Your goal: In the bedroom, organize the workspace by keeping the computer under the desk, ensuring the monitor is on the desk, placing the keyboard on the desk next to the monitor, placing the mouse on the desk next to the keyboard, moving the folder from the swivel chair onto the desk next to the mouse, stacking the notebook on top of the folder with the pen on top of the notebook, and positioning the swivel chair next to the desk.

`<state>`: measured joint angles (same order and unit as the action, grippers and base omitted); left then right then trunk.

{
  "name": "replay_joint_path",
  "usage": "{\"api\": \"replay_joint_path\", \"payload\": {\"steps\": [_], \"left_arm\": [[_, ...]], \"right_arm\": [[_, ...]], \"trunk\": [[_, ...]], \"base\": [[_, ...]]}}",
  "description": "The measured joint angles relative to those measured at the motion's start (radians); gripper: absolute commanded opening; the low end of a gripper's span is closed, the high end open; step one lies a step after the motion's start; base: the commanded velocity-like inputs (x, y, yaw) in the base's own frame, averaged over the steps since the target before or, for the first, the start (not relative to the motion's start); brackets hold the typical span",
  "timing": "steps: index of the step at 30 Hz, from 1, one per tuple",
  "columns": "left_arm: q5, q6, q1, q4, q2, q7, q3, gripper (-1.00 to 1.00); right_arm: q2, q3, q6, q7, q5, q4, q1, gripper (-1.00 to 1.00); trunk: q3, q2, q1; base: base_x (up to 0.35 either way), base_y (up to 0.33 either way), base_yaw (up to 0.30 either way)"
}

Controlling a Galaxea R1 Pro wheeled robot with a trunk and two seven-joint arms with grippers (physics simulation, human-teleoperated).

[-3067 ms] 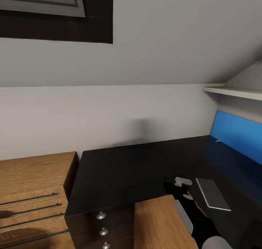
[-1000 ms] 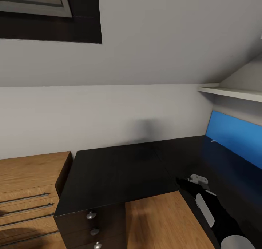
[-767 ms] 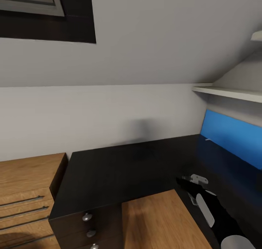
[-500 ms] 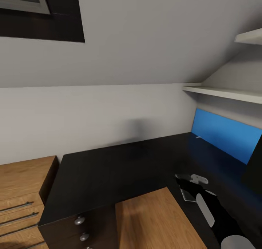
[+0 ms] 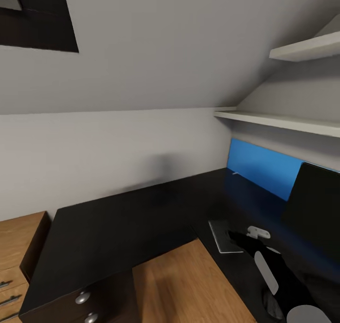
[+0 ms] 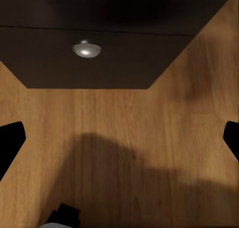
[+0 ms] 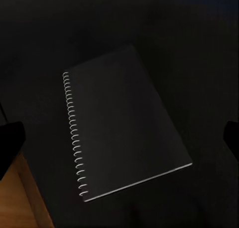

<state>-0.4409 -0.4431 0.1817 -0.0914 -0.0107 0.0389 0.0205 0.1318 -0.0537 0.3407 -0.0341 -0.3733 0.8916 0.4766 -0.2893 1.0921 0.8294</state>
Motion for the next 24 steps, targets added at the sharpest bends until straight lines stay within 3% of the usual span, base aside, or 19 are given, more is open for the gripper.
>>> {"api": "replay_joint_path", "payload": {"steps": [6,11,24], "left_arm": [[0.000,0.000,0.000,0.000,0.000,0.000,0.000,1.00],[0.000,0.000,0.000,0.000,0.000,0.000,0.000,1.00],[-0.001,0.000,0.000,0.000,0.002,0.000,0.000,1.00]], "right_arm": [[0.001,0.000,-0.001,-0.001,0.001,-0.001,0.000,1.00],[0.001,0.000,-0.002,-0.001,0.002,-0.003,0.000,1.00],[0.001,0.005,-0.002,0.002,0.005,-0.023,0.000,1.00]], "trunk": [[0.000,0.000,0.000],[0.000,0.000,0.000],[0.000,0.000,0.000]], "base": [[0.000,0.000,-0.236],[0.017,0.000,-0.073],[0.234,0.000,-0.007]]}}
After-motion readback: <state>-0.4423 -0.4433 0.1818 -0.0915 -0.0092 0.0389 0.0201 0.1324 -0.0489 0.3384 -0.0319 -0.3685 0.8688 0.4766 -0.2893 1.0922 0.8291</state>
